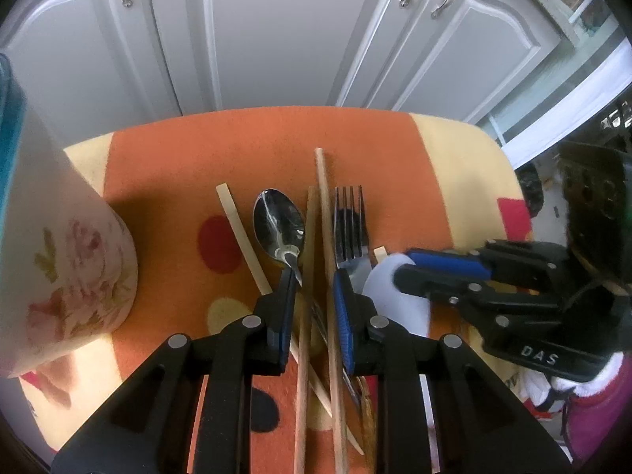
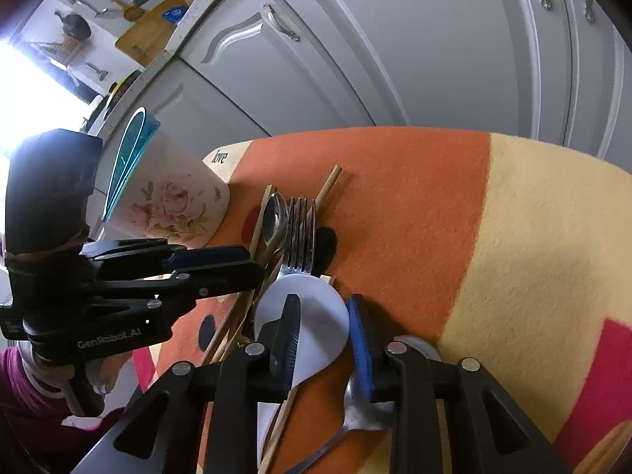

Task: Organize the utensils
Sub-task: 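Close the left tool on a wooden chopstick while the right tool grasps the white ceramic spoon, then lift the chopstick with the left tool while the right tool carries the spoon to the cup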

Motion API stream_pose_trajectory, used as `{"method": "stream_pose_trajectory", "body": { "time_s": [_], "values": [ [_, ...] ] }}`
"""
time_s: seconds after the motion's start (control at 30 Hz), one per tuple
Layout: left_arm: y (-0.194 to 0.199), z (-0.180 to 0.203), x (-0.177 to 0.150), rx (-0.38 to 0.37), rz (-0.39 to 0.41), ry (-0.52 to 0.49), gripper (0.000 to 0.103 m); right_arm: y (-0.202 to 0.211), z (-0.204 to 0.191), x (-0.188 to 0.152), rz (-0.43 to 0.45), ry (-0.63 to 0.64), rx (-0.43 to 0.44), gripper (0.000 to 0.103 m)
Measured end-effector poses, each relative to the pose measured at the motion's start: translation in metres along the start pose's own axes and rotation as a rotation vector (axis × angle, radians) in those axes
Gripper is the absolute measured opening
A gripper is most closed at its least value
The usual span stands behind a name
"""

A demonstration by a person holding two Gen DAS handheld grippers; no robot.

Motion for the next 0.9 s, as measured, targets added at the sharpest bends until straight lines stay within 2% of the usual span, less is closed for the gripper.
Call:
{"method": "stream_pose_trajectory", "body": {
  "time_s": [0.13,0.23,0.37,0.4,0.43,0.47,0.57,0.67,0.83,0.9],
  "values": [
    [-0.006,0.000,-0.001,-0.011,-0.012,0.006,0.017,0.009,-0.002,-0.006,0.028,0.012,-0.003,0.008],
    [-0.006,0.001,0.000,-0.023,-0.007,0.005,0.014,0.013,-0.001,-0.010,0.018,0.007,-0.006,0.007],
    [-0.003,0.000,0.000,-0.033,0.002,0.001,0.006,0.013,-0.001,-0.006,0.017,0.020,-0.003,0.008],
    [-0.002,-0.001,-0.001,-0.032,0.001,-0.002,0.005,0.011,-0.001,-0.004,0.012,0.023,-0.007,0.012],
    [-0.001,-0.002,-0.002,-0.030,0.001,-0.007,0.005,0.012,0.000,-0.002,0.013,0.028,-0.010,0.021],
    [0.001,-0.003,-0.003,-0.029,0.001,-0.012,0.005,0.011,0.001,0.000,0.011,0.034,-0.003,0.025],
    [0.003,-0.007,-0.006,-0.044,-0.004,-0.001,0.005,0.002,0.003,0.001,-0.041,0.058,0.026,0.025],
    [0.004,-0.008,-0.008,-0.052,-0.004,0.011,0.005,-0.003,-0.006,-0.001,-0.053,0.109,0.066,0.025],
    [0.017,0.000,-0.013,-0.080,0.024,0.010,0.005,0.003,-0.016,-0.013,-0.052,0.148,0.050,0.006],
    [0.026,0.001,-0.015,-0.094,0.043,0.010,0.005,0.017,-0.020,-0.016,-0.016,0.158,0.031,0.004]
  ]
}}
Point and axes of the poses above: each gripper's, at about its wrist camera, not at the fingertips, and y roughly against the way its jaws point, z to its right, x to its top, the point moved 8 cm from there along -y, roughly the way its jaws point
